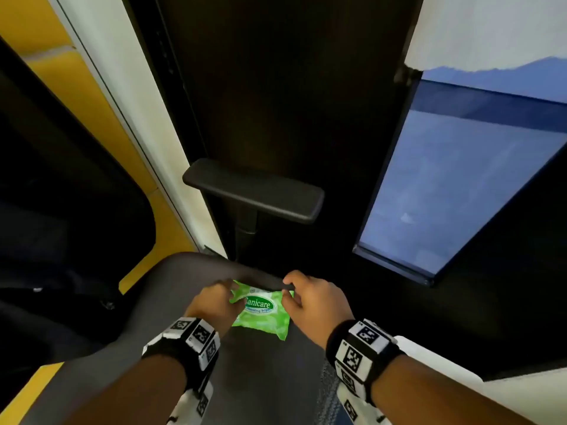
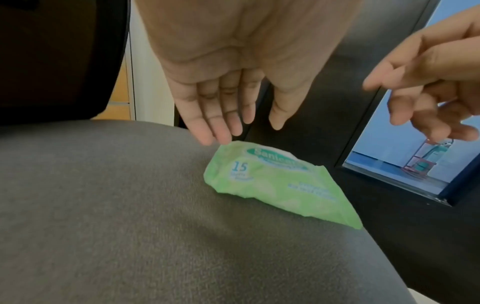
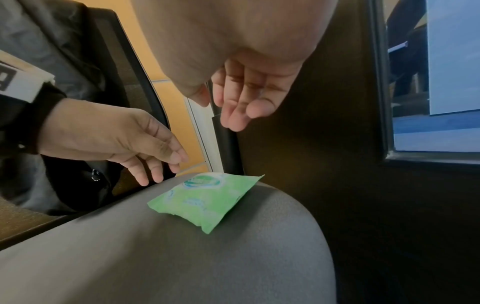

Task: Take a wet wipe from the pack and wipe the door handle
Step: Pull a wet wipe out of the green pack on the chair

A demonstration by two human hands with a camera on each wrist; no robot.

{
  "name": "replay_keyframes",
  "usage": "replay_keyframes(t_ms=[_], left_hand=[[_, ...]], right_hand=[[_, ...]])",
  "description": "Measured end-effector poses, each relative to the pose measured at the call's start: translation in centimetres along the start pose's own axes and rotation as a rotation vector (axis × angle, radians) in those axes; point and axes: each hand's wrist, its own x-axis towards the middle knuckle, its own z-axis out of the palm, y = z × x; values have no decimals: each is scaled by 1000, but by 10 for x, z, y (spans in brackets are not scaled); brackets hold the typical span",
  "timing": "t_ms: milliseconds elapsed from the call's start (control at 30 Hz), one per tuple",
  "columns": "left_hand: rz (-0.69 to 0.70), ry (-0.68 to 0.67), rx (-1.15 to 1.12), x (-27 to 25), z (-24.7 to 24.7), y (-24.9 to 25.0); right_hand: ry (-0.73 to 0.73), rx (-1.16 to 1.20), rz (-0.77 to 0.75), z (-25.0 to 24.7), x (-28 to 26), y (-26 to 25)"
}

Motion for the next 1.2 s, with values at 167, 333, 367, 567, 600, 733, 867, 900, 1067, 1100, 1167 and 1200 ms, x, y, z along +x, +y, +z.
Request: replay_keyframes(t_ms=[167, 333, 367, 567, 600, 733, 867, 900, 1067, 1100, 1167, 1200], left_hand=[[3, -28, 103, 13, 16, 0], [-48, -11, 137, 21, 29, -3], [-55, 4, 135, 22, 30, -4], [-91, 44, 128, 22, 27, -6], [-91, 46, 123, 21, 27, -6], [-74, 51, 84, 19, 27, -7], [-48, 69, 59, 18, 29, -3], [-20, 68, 54, 17, 30, -1], [216, 2, 15, 11, 43, 9], [235, 0, 7, 10, 45, 12], [253, -4, -5, 9, 47, 16], [259, -11, 0, 8, 48, 17]], right_hand=[[-55, -24, -3, 19, 7, 8], [-143, -39, 19, 38, 11, 14], [-166, -39, 21, 42, 12, 14], [-241, -49, 3, 61, 16, 5], [-243, -53, 9, 63, 17, 4], [-222, -102, 63, 69, 19, 3], [-206, -18, 184, 74, 20, 3], [-204, 24, 213, 76, 20, 4], [-152, 230, 355, 80, 19, 8], [-141, 270, 386, 81, 20, 9], [-146, 352, 456, 82, 21, 12], [-149, 390, 489, 83, 22, 12]])
